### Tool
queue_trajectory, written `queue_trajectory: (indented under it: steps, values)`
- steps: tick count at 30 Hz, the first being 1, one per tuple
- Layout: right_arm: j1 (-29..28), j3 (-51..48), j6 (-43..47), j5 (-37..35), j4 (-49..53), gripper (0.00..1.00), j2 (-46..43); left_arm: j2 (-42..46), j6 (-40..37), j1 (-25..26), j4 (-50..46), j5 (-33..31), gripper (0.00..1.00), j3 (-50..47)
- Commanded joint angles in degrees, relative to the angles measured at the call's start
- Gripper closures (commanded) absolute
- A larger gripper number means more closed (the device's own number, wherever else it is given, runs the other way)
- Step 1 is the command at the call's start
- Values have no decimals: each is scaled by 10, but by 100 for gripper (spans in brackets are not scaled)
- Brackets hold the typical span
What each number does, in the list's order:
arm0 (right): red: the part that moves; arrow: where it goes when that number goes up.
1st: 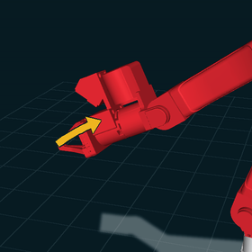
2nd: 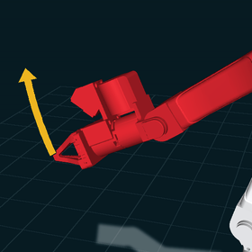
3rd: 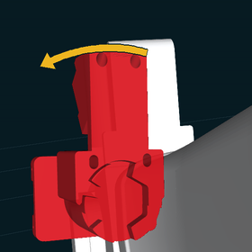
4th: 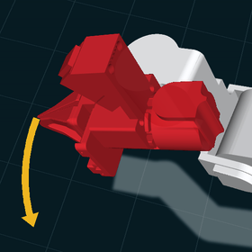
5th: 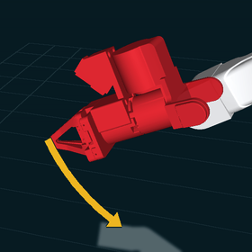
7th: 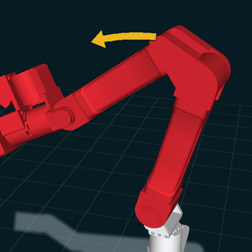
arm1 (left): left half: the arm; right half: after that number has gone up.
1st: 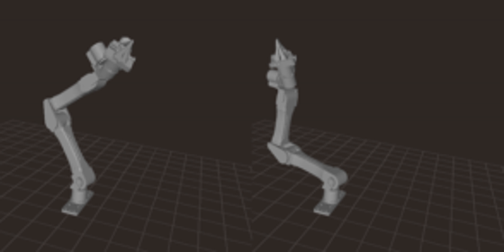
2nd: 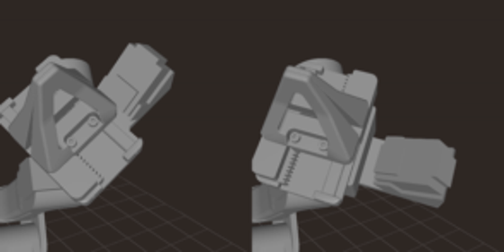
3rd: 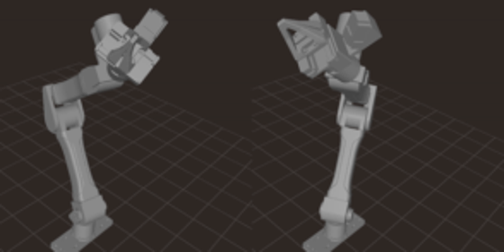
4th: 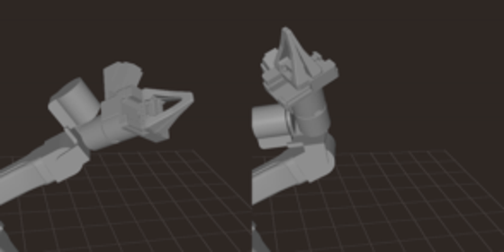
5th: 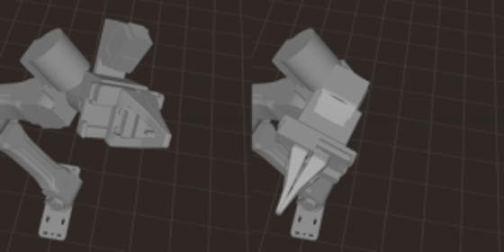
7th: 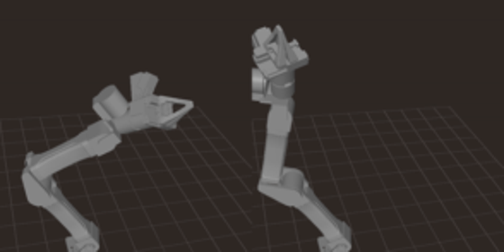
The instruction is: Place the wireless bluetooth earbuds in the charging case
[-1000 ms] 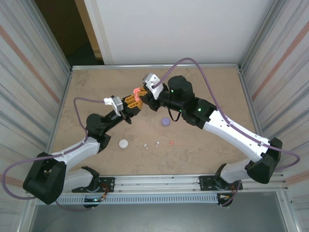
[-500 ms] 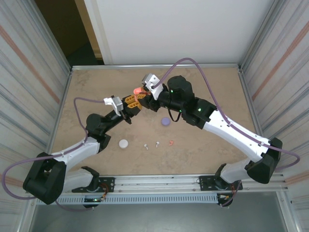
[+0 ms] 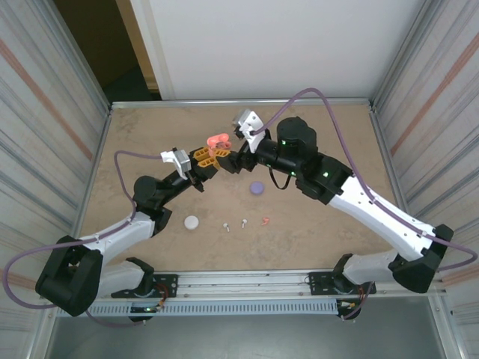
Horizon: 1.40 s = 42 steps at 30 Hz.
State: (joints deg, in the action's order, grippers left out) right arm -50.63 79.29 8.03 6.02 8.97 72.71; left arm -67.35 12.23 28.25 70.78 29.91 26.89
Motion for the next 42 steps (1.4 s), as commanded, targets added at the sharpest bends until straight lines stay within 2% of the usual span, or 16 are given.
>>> queue_trajectory:
  steps: [1,10,19,24,28,36,42]
  values:
    - [14,-23,-31,2,-20,14,-35,12,3,5,33,-5,100,10]
    - [72,-87,-106,9,-40,0,-93,18,3,5,36,-5,100,7]
    - [148,-151,-215,69,-71,1,-135,34,3,8,42,-5,100,0]
    - [157,-175,-267,33,-64,1,-149,39,2,8,42,-6,100,-2]
    - [161,-189,-324,-9,-39,1,-157,42,2,8,40,-6,100,-3]
    - [179,-217,-411,-6,56,0,-157,48,-2,8,36,-7,100,-4]
    - [177,-227,-439,-1,143,12,-129,48,-2,10,36,-7,100,-4]
